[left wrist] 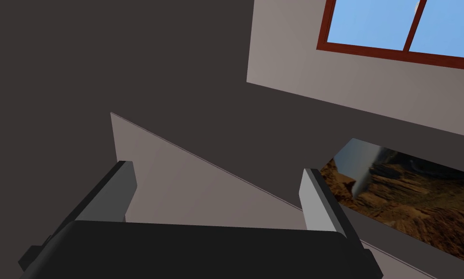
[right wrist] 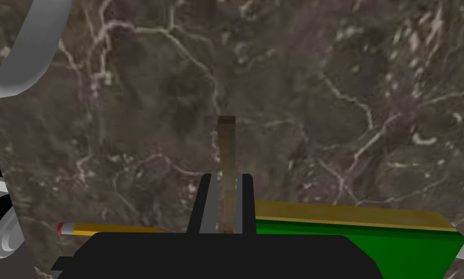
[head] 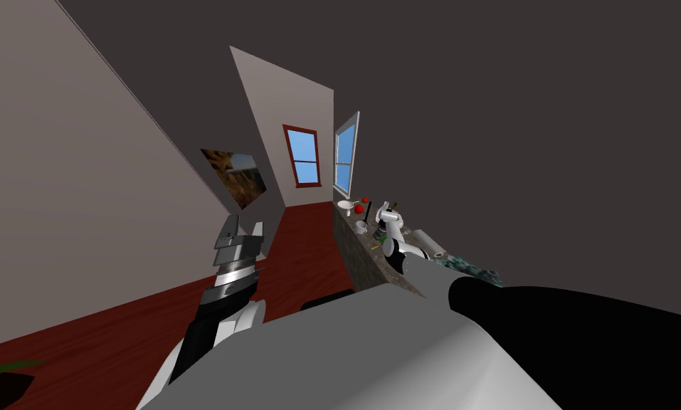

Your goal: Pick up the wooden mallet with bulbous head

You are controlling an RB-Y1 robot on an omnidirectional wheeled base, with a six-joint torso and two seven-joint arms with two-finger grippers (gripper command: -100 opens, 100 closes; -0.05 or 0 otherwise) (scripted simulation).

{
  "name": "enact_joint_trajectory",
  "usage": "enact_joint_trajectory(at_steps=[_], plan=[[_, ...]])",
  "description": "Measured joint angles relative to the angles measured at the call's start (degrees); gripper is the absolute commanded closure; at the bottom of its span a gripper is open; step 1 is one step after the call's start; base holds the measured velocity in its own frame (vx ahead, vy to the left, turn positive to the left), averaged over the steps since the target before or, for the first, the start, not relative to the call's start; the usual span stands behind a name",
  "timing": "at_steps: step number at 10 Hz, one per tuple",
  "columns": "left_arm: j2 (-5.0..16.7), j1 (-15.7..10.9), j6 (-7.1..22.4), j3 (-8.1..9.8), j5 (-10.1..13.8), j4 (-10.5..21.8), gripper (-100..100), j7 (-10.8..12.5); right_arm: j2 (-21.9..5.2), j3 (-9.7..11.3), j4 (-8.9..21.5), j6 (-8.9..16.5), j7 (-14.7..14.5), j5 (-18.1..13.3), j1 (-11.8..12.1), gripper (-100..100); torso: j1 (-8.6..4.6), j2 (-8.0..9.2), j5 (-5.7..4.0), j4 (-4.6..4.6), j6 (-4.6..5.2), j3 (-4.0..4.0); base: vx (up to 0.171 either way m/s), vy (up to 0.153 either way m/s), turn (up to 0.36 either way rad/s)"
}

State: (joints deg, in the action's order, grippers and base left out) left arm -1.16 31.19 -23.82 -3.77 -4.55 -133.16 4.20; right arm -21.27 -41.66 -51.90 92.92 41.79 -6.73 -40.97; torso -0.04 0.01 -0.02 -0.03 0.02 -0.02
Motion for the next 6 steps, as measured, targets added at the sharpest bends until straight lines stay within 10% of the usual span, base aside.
enact_joint_trajectory(at_steps=[1,2,3,5,6], plan=[[0.00,0.00,0.00,0.00,0.00,0.00,0,0.00,0.00,0.00,0.00,0.00,0.01,0.00,0.00,100,-0.01,0.00,0.00,0.00,0.00,0.00,0.000,0.000,0.000],[0.00,0.00,0.00,0.00,0.00,0.00,0,0.00,0.01,-0.01,0.01,0.01,0.01,0.01,0.00,0,-0.01,-0.01,0.00,0.00,0.00,0.00,0.000,0.000,0.000],[0.00,0.00,0.00,0.00,0.00,0.00,0,0.00,0.01,-0.01,0.01,0.01,0.01,0.01,0.00,100,-0.01,-0.01,0.01,0.00,0.00,0.00,-0.022,-0.012,0.017],[0.00,0.00,0.00,0.00,0.00,0.00,0,0.00,-0.03,0.02,-1.32,1.93,0.12,-0.46,-0.86,100,-0.05,0.13,0.03,0.05,0.00,0.08,-0.026,-0.017,0.012],[0.00,0.00,0.00,0.00,0.00,0.00,0,0.00,-0.07,0.03,-1.29,2.04,0.17,-0.49,-0.97,0,-0.03,0.09,0.01,0.03,0.01,0.06,0.000,0.000,0.000]])
